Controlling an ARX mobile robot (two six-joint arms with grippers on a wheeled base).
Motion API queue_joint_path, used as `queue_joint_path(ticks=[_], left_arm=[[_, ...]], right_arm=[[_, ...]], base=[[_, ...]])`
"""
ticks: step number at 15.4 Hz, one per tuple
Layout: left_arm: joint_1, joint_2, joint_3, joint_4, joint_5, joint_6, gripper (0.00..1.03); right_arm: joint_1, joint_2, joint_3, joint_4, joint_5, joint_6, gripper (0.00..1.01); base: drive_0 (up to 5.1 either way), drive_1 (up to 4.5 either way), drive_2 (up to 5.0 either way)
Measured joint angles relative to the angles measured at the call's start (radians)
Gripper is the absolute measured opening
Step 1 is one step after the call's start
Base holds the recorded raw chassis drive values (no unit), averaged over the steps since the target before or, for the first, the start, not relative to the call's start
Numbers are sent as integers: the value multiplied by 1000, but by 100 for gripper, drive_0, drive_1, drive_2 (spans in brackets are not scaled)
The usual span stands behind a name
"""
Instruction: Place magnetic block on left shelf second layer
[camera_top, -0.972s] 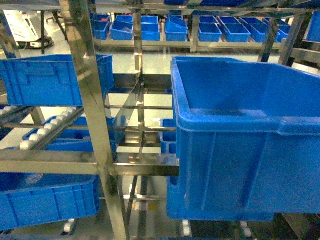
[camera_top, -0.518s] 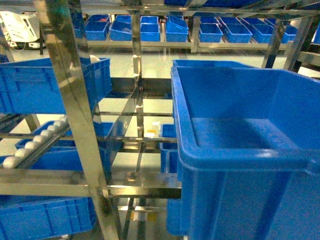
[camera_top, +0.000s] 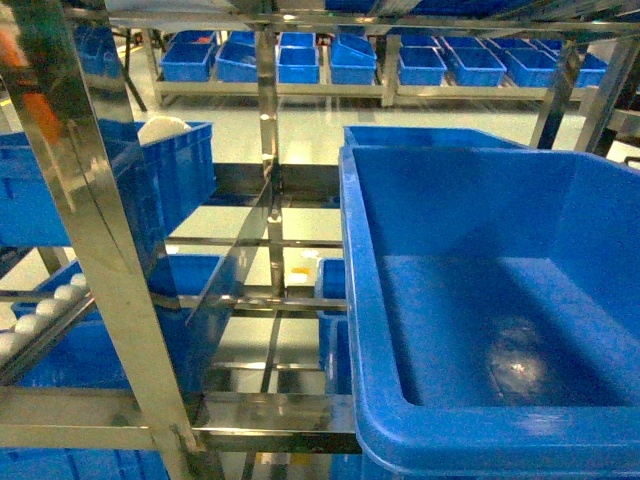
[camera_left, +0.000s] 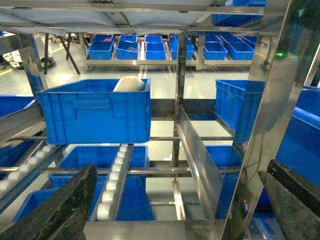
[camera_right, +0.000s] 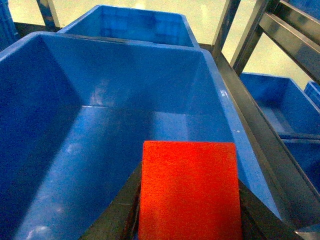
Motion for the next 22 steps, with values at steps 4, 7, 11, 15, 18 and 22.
queue_joint_path(ticks=[4, 7, 11, 15, 18, 22], left_arm=[[0, 0, 0, 0, 0, 0, 98], [0, 0, 0, 0, 0, 0, 98], [0, 0, 0, 0, 0, 0, 98], [0, 0, 0, 0, 0, 0, 98], [0, 0, 0, 0, 0, 0, 98], [0, 0, 0, 1, 0, 0, 98]], right_arm=[[37, 20, 8, -54, -13, 54, 34], [82, 147, 82, -74, -32, 141, 34], [109, 384, 247, -118, -27, 226, 34], [172, 620, 403, -120, 42, 248, 34], [219, 702, 408, -53, 127, 248, 34], [224, 463, 224, 126, 219, 100, 97]], base=[[0, 0, 0], [0, 0, 0], [0, 0, 0], [0, 0, 0], [0, 0, 0], [0, 0, 0]])
